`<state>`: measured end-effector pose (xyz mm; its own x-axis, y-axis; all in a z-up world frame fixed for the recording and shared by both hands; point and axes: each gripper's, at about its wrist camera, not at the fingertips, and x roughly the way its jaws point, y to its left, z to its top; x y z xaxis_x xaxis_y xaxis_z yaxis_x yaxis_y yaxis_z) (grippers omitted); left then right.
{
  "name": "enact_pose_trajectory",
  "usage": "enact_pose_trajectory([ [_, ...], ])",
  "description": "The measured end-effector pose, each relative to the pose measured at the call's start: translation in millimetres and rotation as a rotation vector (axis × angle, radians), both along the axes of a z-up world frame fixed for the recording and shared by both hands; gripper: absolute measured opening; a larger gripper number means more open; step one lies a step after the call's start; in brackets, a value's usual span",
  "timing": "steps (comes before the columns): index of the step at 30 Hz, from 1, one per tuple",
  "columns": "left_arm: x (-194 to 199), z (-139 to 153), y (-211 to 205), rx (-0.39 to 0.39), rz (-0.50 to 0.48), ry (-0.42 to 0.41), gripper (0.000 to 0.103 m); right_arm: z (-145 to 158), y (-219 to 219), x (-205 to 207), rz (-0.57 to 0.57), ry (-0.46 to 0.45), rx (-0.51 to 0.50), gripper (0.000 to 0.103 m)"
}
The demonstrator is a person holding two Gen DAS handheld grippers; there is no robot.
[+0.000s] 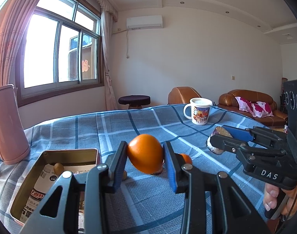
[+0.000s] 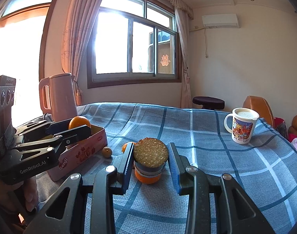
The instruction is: Organize fruits
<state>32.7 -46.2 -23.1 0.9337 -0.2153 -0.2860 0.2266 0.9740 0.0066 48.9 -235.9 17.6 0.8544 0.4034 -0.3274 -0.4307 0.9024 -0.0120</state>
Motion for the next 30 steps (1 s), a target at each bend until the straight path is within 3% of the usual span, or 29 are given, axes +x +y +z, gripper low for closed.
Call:
enact_pose_trajectory([
  [15, -2.7, 0.4, 9.4, -0.004, 0.028, 0.009, 0.039, -0.1, 8.8, -1.5, 0.012, -0.013, -0.04, 0.036],
  [30, 1.1, -3.6, 49.3, -0.041, 0.115, 0.063, 0.039, 12.2, 48.8, 1.8, 0.106, -0.013, -0.087, 0.036],
])
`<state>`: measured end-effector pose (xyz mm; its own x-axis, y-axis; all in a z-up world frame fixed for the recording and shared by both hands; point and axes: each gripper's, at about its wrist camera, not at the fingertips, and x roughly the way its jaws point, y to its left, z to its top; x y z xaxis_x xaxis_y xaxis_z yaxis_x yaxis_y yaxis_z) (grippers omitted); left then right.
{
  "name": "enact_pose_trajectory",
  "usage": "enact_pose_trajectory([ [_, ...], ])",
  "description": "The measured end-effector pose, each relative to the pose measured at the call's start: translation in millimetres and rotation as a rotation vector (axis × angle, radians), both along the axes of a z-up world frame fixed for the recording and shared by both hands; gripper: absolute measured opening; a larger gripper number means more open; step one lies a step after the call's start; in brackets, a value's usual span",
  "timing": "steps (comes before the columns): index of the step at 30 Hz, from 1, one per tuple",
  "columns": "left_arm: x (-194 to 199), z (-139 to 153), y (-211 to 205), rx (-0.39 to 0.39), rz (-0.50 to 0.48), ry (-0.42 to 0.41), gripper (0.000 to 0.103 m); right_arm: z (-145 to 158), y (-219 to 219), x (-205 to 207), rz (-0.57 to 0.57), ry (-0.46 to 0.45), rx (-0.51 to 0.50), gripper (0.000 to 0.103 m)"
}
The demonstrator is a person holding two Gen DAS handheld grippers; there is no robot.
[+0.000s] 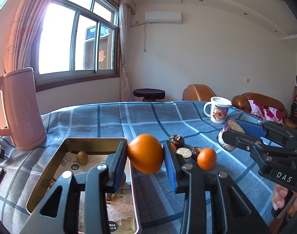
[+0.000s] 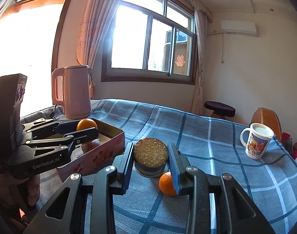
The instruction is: Organize fruits
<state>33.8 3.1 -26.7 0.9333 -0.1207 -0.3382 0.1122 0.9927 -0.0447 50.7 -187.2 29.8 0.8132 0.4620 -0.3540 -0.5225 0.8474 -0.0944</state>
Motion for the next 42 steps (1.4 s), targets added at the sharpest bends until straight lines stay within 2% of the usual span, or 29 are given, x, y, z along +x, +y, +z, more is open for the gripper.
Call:
enact_pose_trajectory([
  [24, 0.4, -2.4, 52.9, -0.042, 0.112, 0.04, 0.039, 13.8, 69.8, 5.9, 0.145, -0.023, -0.058, 0.036],
  [42, 6.7, -8.4, 90.5, -0.053, 0.19, 0.123, 0.039, 0.0, 122.0, 9.4, 0.236, 0.01, -0.1, 0.036],
])
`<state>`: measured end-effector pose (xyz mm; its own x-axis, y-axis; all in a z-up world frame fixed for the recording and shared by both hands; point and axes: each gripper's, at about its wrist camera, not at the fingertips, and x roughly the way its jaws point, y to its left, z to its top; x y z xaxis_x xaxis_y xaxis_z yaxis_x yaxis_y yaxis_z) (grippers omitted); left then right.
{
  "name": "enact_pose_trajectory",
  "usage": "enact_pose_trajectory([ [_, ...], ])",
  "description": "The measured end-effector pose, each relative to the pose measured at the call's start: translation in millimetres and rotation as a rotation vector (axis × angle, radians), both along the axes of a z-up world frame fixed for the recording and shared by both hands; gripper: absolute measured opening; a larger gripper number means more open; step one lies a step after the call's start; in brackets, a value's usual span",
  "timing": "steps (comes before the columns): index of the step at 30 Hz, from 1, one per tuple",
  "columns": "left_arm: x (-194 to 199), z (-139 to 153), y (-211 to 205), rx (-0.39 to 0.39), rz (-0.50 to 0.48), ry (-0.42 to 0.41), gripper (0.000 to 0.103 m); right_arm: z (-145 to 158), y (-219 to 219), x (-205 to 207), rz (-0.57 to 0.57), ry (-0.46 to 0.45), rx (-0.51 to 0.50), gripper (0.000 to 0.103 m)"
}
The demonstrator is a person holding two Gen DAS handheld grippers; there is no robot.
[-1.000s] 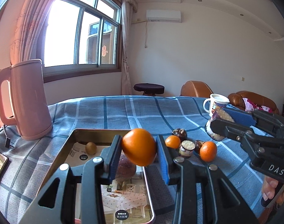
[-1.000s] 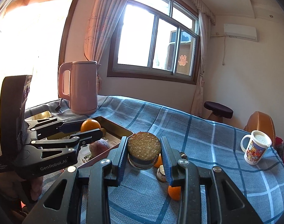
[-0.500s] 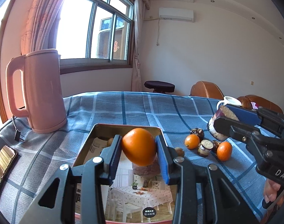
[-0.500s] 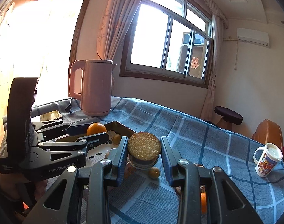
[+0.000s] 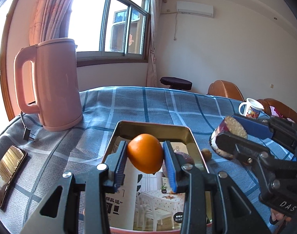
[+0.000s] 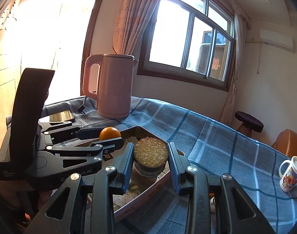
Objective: Organize fruits
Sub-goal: 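Open the left tool dropping the orange into the tin while the right releases the biscuit jar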
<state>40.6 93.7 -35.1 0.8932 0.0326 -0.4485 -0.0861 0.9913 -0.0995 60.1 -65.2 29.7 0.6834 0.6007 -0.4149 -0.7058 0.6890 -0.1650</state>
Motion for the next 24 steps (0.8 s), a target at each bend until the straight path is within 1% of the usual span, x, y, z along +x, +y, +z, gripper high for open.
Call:
enact_pose_trajectory([
  [8, 2.7, -2.0, 7.2, 0.001, 0.02, 0.036, 0.039, -9.8, 16.4, 2.0, 0.019, 0.022, -0.026, 0.036],
  [13, 4.9, -3.9, 8.4, -0.008, 0.008, 0.056, 0.039, -16.3, 24.6, 3.6, 0.028, 0.037, -0.043, 0.036],
  [24, 10.6, -8.5, 11.0, -0.014, 0.009, 0.099, 0.039, -27.1, 26.8, 8.5, 0.025, 0.076, -0.056, 0.036],
])
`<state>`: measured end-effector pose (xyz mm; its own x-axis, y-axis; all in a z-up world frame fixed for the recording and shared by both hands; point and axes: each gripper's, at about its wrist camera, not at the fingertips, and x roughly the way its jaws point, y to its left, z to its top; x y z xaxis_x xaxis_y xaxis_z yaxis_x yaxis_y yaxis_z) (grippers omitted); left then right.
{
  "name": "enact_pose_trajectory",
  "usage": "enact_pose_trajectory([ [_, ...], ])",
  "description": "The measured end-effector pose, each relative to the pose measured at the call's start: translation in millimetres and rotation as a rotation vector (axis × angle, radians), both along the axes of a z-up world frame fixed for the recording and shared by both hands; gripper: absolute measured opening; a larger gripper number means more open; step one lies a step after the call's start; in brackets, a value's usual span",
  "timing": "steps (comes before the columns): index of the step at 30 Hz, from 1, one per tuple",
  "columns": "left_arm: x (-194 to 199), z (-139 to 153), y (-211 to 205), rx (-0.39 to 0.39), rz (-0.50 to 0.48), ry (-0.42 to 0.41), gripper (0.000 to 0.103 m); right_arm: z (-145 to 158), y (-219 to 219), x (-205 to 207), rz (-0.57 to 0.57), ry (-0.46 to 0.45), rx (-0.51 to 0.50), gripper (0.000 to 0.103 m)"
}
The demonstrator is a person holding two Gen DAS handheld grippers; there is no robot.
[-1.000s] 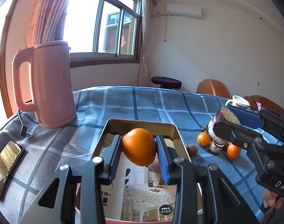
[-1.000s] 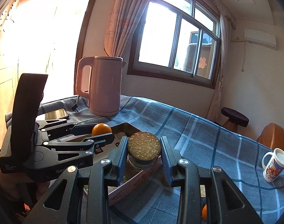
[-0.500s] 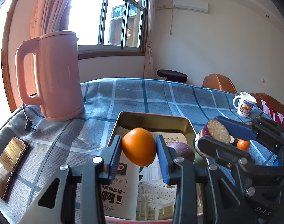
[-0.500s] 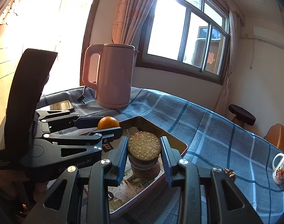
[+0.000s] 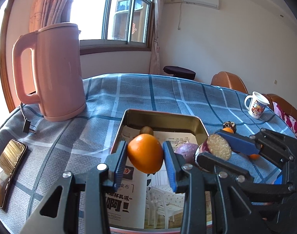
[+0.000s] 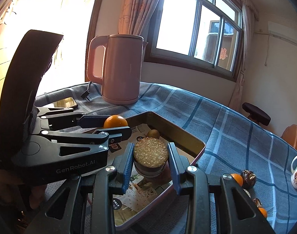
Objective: Organize fruits
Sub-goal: 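Open the left tool dropping the orange into the tin while the right releases the biscuit jar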
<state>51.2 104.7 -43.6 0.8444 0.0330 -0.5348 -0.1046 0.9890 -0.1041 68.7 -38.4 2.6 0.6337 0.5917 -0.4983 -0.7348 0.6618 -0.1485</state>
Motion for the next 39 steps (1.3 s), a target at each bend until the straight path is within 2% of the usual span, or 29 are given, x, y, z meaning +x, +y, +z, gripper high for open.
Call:
enact_pose_trajectory([
  [22, 13.8, -9.2, 1.3, -0.02, -0.022, 0.084, 0.039, -19.2, 13.9, 2.3, 0.042, 0.077, -0.099, 0.036],
  [34, 15.6, -10.2, 2.6, -0.024, -0.018, 0.096, 0.039, -20.9, 18.4, -2.0, 0.053, 0.066, -0.132, 0.037],
  [36, 14.0, -9.1, 1.7, -0.017, -0.012, 0.086, 0.044, -21.4, 17.9, 0.3, 0.044, 0.074, -0.133, 0.049],
  [37, 12.7, -8.5, 1.5, -0.012, -0.007, 0.08, 0.052, -20.8, 17.5, 1.8, 0.036, 0.075, -0.128, 0.061],
  [38, 10.4, -7.1, 1.4, -0.007, -0.002, 0.067, 0.057, -19.4, 14.8, 1.6, 0.031, 0.071, -0.115, 0.067],
  [39, 7.3, -5.2, 1.6, -0.003, 0.005, 0.05, 0.065, -17.4, 11.4, 0.5, 0.027, 0.064, -0.098, 0.067],
])
